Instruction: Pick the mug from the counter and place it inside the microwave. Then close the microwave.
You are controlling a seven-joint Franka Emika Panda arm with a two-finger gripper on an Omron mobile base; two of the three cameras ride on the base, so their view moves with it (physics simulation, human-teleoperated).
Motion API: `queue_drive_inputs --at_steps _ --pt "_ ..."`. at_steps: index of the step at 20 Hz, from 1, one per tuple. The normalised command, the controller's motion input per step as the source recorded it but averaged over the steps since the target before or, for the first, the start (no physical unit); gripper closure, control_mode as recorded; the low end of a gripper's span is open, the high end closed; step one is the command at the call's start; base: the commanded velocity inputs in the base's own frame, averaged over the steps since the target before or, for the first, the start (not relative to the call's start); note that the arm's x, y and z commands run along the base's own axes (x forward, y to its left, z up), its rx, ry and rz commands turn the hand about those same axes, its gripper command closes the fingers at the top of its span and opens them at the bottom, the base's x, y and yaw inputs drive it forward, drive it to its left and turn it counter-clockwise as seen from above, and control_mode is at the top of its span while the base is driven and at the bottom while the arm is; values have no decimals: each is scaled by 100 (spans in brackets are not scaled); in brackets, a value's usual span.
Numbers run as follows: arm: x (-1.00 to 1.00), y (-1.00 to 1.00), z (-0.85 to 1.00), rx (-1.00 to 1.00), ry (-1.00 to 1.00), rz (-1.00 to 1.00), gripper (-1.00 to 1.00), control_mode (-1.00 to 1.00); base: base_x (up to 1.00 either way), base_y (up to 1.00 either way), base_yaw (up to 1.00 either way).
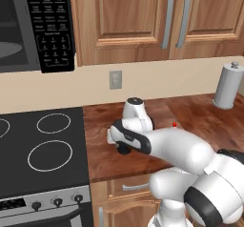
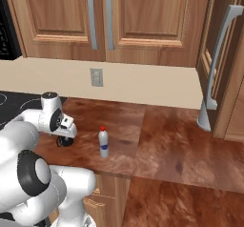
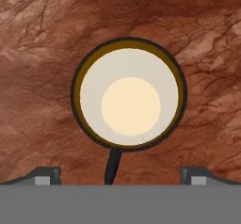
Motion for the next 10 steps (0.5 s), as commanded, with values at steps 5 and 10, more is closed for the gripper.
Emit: queue_drive_inputs --at_steps 5,10 --pt "8 3 -4 0 0 0 -100 -100 0 0 0" --pt "0 6 -1 0 0 -2 -100 -100 0 0 0"
